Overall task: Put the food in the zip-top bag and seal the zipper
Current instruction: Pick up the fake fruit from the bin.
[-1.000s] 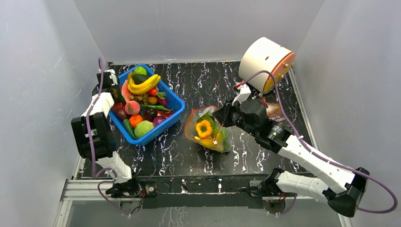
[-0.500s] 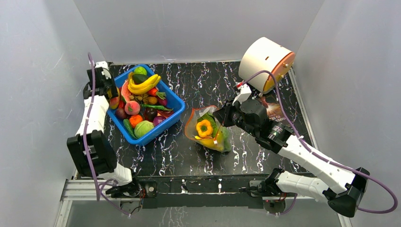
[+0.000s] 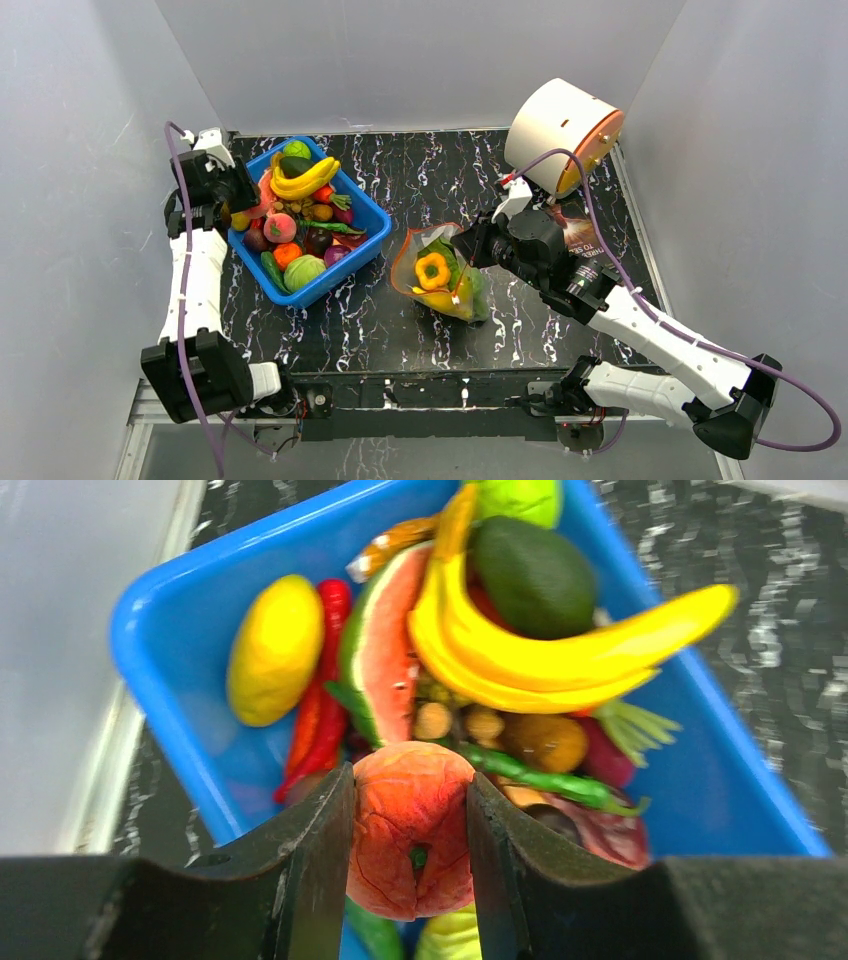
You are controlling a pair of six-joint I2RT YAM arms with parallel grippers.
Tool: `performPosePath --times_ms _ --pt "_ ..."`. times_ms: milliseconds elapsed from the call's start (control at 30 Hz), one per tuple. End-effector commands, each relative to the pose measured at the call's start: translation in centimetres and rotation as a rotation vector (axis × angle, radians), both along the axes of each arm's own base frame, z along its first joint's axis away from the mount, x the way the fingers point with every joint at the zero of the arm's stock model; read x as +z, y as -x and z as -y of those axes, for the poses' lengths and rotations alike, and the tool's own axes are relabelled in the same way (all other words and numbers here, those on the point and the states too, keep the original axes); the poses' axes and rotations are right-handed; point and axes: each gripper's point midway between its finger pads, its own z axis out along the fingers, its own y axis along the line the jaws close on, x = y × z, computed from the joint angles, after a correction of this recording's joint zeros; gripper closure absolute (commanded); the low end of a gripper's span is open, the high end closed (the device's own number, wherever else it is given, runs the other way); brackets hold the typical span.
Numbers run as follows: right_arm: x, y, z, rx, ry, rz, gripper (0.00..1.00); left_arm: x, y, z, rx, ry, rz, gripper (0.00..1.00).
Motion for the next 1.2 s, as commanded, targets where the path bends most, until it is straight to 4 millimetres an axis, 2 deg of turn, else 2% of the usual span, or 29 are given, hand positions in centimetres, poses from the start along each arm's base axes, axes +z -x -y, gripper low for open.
performPosePath --times_ms 0,267,700,900,1167 --pt "2.2 -0.6 0.1 -0.029 -0.066 0.059 1.0 3.6 0.9 4.8 -0.155 0.173 0.116 0.75" --pt "1.3 -1.4 -0.7 -0.039 -0.061 0.036 1.0 7.1 2.9 9.0 -0.322 0.301 0.223 0.76" --pt "0.7 -2.5 -3.2 -0.015 -0.097 -0.015 1.0 9.6 5.8 14.6 -0.496 0.529 0.294 0.76" --pt "0.4 -2.7 -3.9 -0.01 -0.115 -0.034 1.0 11.4 7.1 16.8 -0.562 0.605 0.334 0.77" --pt "1.2 -2.8 -4.5 0.005 -0.141 -0.034 1.0 12.3 9.0 22.1 -0.663 0.721 0.341 0.77"
